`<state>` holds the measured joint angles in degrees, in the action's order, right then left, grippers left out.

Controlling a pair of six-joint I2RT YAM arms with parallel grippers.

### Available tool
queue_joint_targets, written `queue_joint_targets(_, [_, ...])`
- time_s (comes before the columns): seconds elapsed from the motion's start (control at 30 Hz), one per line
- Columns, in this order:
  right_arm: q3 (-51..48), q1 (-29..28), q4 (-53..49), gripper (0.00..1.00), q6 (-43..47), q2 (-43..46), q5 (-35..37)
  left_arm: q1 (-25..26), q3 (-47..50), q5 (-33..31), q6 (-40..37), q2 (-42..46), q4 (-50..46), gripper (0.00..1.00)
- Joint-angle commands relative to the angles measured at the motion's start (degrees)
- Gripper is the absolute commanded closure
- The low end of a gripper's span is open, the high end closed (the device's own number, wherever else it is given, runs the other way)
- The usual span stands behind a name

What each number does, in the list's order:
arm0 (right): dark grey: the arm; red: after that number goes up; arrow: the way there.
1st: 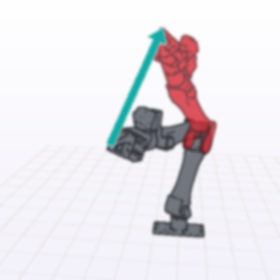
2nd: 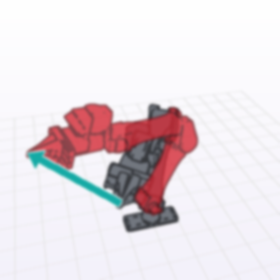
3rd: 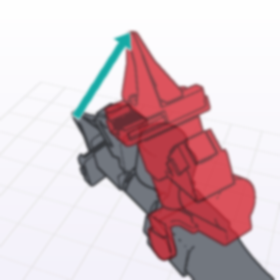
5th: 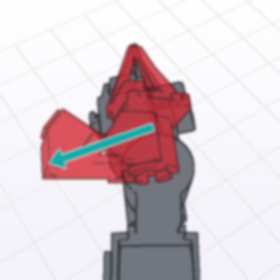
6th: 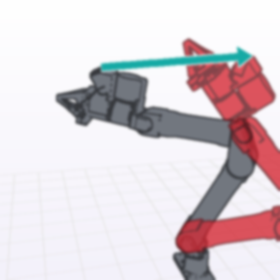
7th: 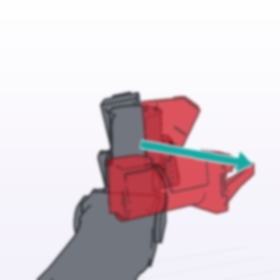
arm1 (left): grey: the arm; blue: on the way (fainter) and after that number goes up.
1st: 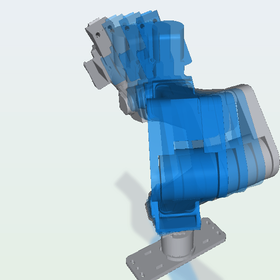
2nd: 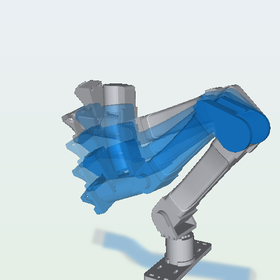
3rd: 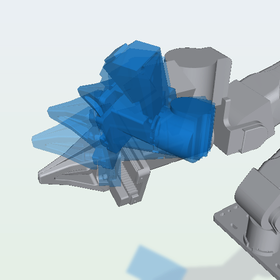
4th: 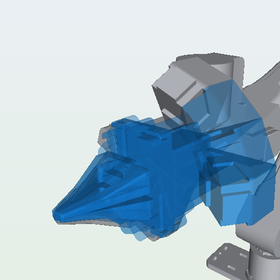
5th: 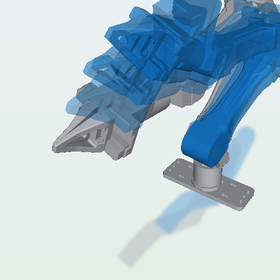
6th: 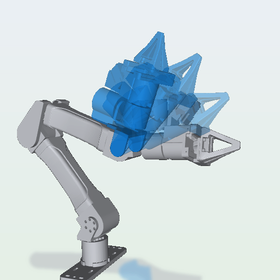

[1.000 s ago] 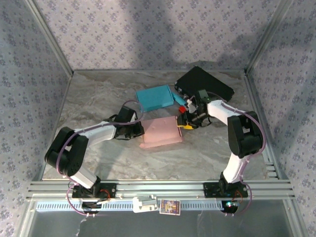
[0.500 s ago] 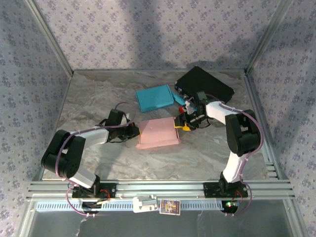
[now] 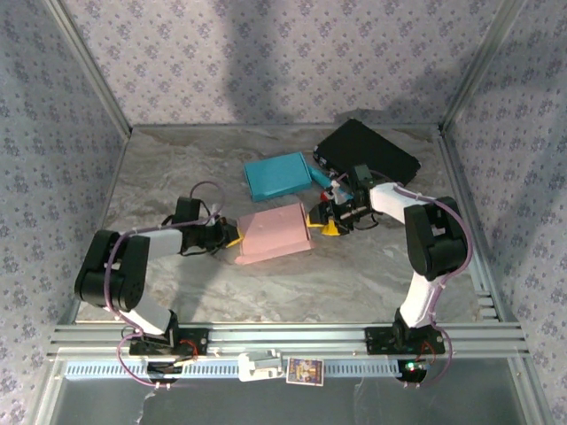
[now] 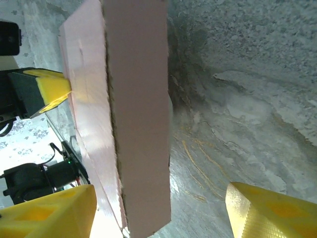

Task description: Fold the paper box

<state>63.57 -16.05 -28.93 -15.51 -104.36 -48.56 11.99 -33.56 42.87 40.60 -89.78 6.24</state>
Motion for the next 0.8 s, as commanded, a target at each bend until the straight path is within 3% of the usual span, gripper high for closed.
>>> queue_joint_targets(0.0, [0.68,-0.86,2.7,0.28,-3.26,-0.43,-3.49,-0.12,-2.87,6.2,0.1,-1.22,0.27,0.95])
queue_joint_targets(0.3, [2.8,-3.41,8.88,0.29,-12.07,-3.25,-7.51,-0.21,-5.26,7.41,0.95,-3.92,-1.67,0.95])
queue_joint_targets(0.57, [2.5,-3.68,17.18,0.52,-27.37,-2.94,-10.24,-0.21,-7.09,7.89,1.86,-3.84,-3.2,0.91])
queue_joint_targets(0.77, [2.44,-3.53,18.2,0.55,-35.63,-1.73,-10.36,-0.21,-9.06,6.46,1.02,-2.3,-6.53,0.82])
